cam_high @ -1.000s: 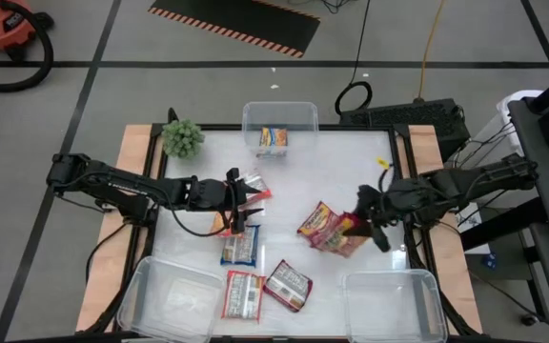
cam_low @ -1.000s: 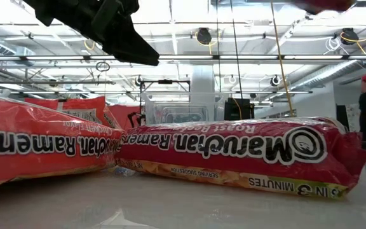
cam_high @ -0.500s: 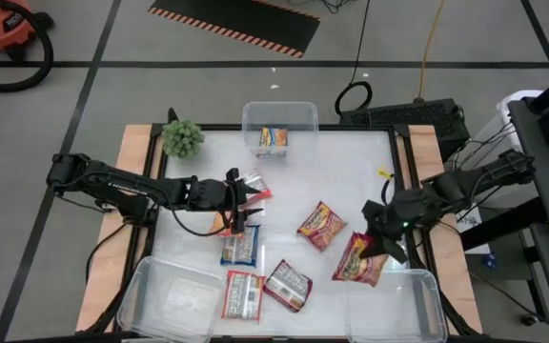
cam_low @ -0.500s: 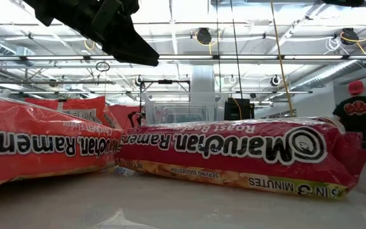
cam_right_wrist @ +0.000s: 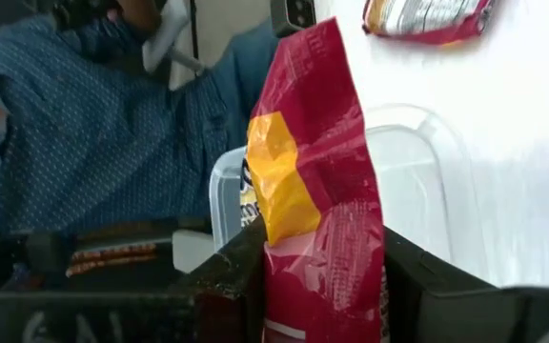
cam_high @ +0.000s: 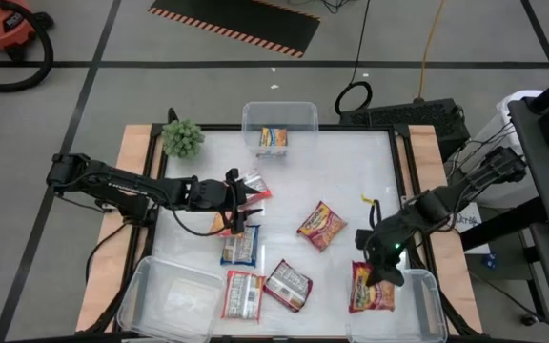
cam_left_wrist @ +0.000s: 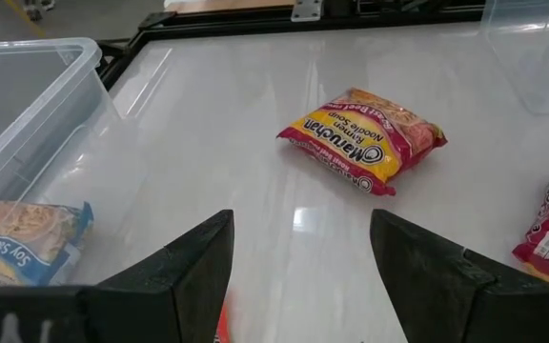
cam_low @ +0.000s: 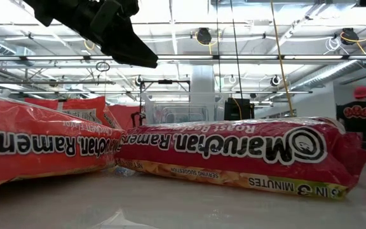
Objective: Sort Maruchan noodles
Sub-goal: Put the top left red noodle pack into the right transparent bin
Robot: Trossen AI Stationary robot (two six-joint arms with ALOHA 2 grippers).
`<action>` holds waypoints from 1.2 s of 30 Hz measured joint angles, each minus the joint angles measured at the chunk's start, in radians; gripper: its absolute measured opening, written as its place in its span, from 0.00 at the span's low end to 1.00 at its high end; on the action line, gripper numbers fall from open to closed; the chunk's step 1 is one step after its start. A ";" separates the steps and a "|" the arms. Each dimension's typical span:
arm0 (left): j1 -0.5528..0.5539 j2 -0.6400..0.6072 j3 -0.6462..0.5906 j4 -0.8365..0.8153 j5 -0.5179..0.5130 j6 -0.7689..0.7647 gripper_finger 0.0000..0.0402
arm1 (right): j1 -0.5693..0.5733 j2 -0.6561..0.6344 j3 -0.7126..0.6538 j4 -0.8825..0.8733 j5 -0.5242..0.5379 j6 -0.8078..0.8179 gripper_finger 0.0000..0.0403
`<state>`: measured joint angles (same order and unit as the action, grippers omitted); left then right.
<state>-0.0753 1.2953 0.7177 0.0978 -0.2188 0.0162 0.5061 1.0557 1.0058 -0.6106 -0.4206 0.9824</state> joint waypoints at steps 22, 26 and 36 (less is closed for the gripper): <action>0.000 0.000 0.000 0.002 0.000 0.001 0.62 | 0.036 0.139 0.000 -0.001 -0.030 -0.105 0.35; 0.000 0.000 0.000 0.002 0.000 0.001 0.62 | 0.030 0.142 0.000 -0.009 -0.030 -0.111 0.37; 0.001 0.000 0.000 0.002 0.000 0.007 0.62 | 0.030 0.138 0.000 -0.037 -0.035 -0.082 0.42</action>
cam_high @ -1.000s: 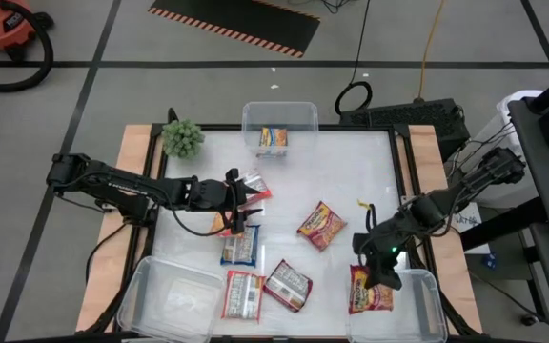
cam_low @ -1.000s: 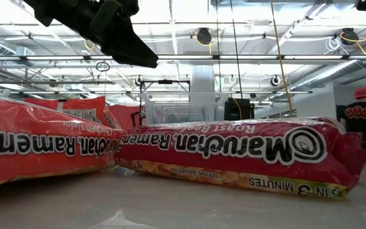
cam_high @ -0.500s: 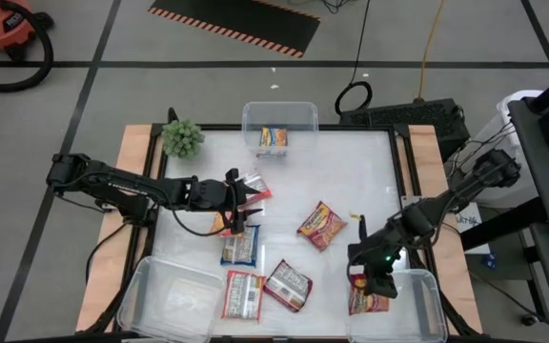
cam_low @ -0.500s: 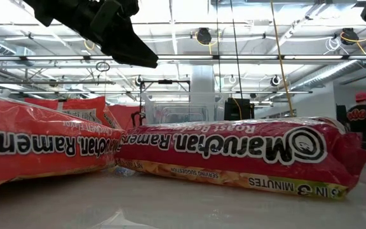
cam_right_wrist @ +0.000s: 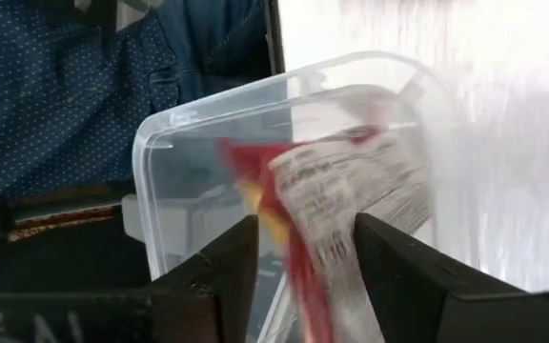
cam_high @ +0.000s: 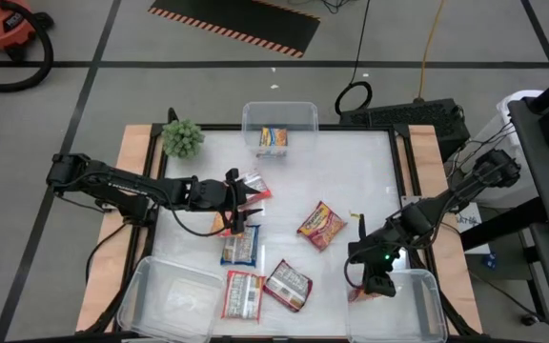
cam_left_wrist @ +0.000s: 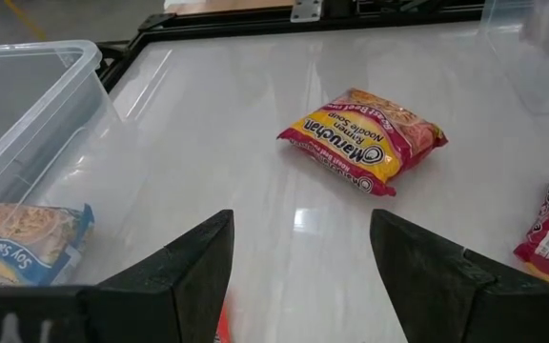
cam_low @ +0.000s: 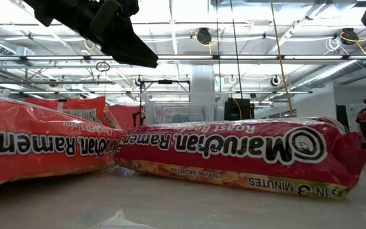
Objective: Sort Maruchan noodles
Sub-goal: Put the top left red noodle pack into the right transparent bin, then put the top orange noodle pack into the left transparent bin
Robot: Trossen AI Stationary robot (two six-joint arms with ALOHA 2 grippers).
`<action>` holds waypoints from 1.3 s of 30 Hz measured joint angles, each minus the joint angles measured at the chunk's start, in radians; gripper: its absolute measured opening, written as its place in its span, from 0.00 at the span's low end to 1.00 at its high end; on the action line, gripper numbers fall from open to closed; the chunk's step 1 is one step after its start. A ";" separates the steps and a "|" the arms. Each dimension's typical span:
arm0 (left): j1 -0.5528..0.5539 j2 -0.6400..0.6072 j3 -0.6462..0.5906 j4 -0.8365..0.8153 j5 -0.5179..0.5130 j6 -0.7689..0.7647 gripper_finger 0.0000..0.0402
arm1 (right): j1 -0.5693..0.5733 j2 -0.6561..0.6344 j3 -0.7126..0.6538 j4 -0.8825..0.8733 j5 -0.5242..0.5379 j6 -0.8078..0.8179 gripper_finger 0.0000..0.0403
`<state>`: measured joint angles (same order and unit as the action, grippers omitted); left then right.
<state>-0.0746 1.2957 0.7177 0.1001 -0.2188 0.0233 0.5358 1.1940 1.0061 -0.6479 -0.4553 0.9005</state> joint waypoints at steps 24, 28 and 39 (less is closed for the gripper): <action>0.000 0.000 0.000 0.002 0.000 0.009 0.62 | -0.275 -0.083 0.000 0.000 0.019 -0.254 0.42; 0.000 0.000 0.000 0.008 0.000 0.007 0.62 | -0.338 -0.083 0.000 0.000 0.132 -0.389 0.42; 0.002 0.000 0.000 0.009 0.000 0.019 0.62 | -0.472 -0.083 0.000 0.092 0.515 -0.674 0.42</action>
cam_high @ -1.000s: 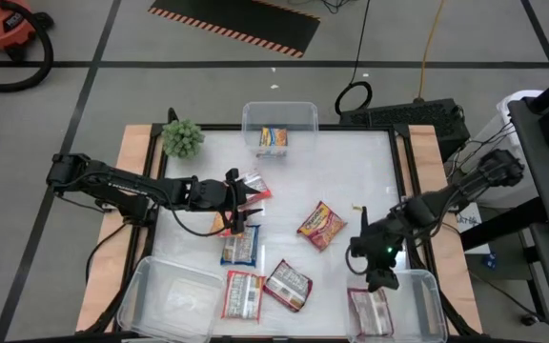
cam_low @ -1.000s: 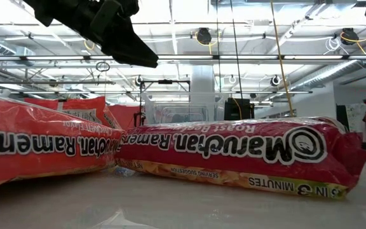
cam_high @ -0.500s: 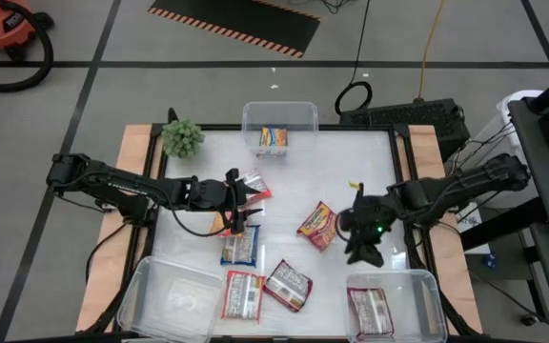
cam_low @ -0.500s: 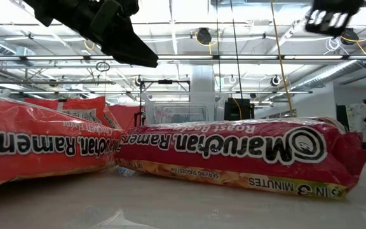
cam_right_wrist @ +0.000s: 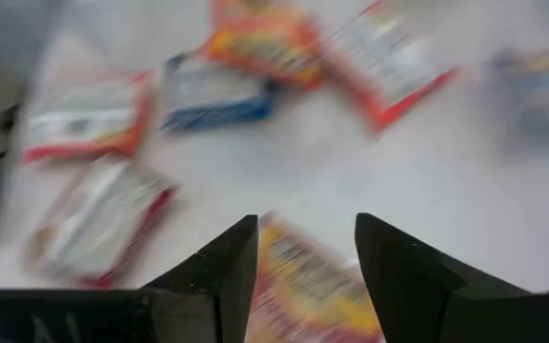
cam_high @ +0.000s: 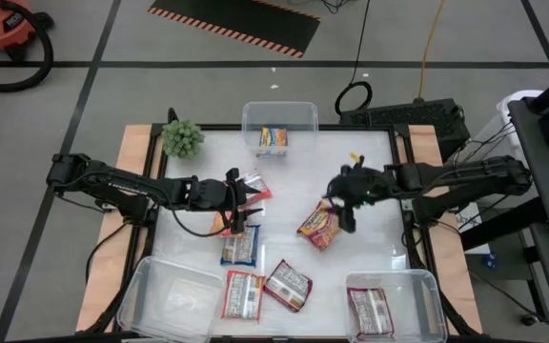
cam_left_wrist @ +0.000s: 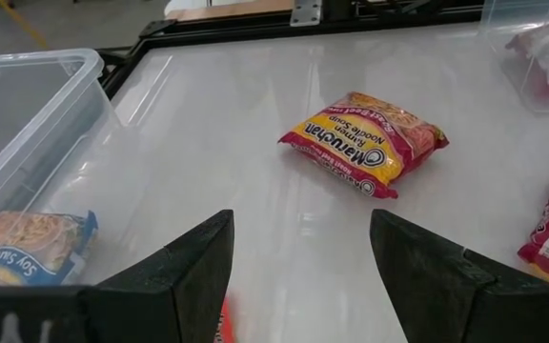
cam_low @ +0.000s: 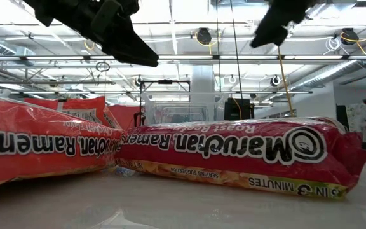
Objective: Sort Maruchan noodles
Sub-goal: Put the top orange noodle pack into the left transparent bin
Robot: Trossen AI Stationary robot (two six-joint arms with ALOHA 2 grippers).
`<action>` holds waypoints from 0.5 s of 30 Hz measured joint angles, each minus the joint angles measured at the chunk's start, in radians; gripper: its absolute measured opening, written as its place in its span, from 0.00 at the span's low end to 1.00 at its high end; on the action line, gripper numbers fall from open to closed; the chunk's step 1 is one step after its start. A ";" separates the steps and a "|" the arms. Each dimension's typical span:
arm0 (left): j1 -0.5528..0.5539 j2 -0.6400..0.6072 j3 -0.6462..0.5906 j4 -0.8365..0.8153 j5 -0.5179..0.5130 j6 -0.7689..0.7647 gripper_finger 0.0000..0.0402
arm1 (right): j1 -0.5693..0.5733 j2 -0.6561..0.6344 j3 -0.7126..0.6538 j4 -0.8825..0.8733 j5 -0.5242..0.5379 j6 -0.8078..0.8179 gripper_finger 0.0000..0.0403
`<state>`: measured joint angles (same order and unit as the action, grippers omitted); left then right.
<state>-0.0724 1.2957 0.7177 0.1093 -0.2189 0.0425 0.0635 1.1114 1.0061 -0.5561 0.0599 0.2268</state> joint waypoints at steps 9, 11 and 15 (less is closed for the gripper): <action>0.000 0.000 0.000 0.000 -0.017 -0.024 0.62 | -0.105 0.038 0.000 0.177 0.095 -0.133 0.42; 0.000 0.000 0.000 -0.001 -0.019 -0.026 0.62 | -0.119 0.060 -0.007 0.201 0.064 -0.137 0.42; 0.000 0.000 0.000 -0.003 -0.027 -0.025 0.62 | -0.134 0.112 -0.064 0.252 0.040 -0.153 0.42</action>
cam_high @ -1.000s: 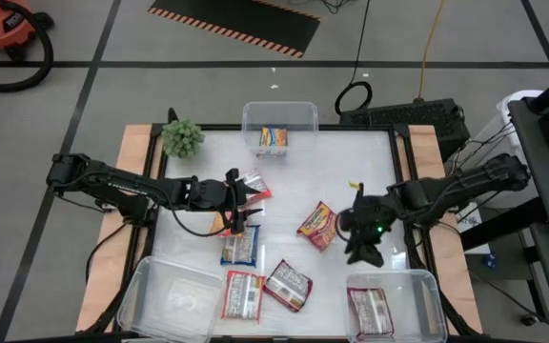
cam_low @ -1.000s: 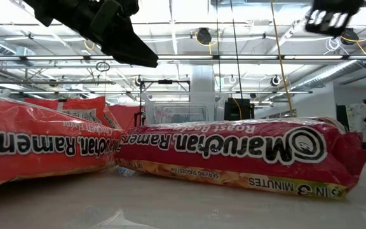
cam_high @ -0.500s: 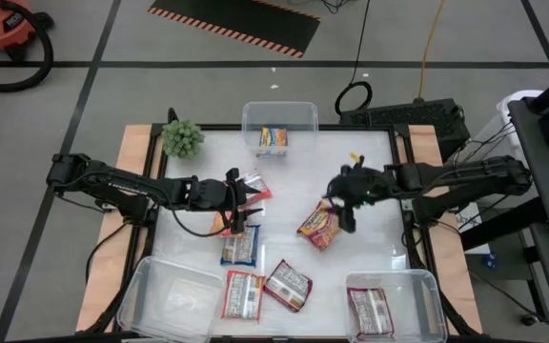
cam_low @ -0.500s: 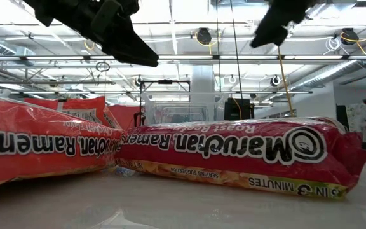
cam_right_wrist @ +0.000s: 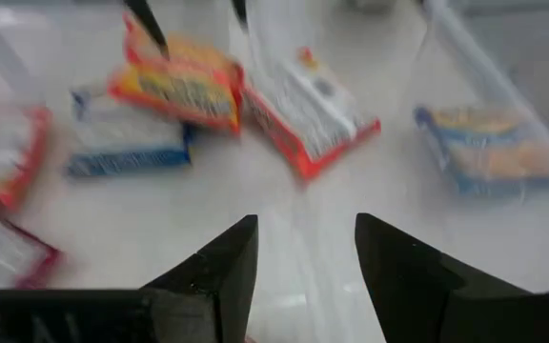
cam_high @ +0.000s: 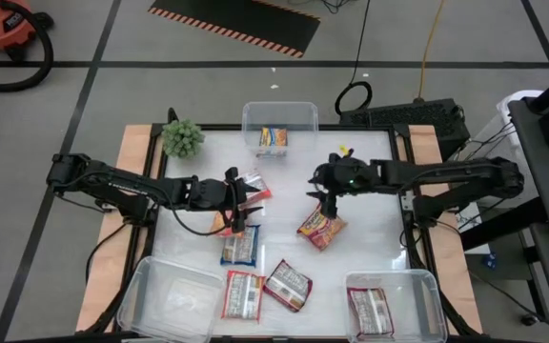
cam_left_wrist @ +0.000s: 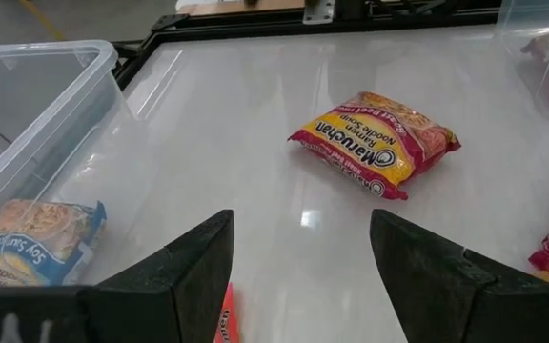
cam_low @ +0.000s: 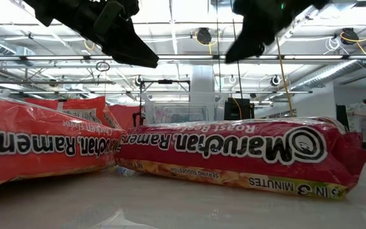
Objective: Sort Maruchan noodles
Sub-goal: Put the top orange noodle pack into the left transparent bin
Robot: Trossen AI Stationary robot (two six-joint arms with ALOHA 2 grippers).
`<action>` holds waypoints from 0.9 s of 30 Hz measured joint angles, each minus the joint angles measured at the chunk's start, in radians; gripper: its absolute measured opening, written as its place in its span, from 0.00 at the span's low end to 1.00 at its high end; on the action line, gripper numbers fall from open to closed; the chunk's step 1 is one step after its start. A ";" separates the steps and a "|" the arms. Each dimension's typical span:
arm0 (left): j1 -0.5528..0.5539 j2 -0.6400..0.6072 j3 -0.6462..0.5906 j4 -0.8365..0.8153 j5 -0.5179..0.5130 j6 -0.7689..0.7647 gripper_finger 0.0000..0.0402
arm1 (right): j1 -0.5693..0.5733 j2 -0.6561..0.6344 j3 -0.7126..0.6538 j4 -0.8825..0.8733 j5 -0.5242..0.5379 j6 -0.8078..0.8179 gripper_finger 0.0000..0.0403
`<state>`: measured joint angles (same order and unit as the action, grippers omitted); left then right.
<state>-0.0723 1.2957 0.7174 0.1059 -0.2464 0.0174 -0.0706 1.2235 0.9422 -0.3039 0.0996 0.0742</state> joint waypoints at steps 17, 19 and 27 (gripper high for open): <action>0.000 0.000 0.000 -0.091 -0.079 -0.056 0.62 | -0.026 0.176 -0.073 0.095 0.000 0.099 0.42; -0.001 0.000 0.000 -0.114 -0.077 -0.072 0.62 | -0.026 0.192 -0.073 0.107 0.000 0.147 0.42; -0.003 0.000 0.000 -0.140 -0.076 -0.109 0.62 | -0.001 0.265 -0.073 0.198 0.002 0.173 0.42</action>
<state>-0.0755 1.2957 0.7170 -0.0340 -0.3220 -0.0912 -0.0717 1.4888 0.8692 -0.1063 0.1017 0.2477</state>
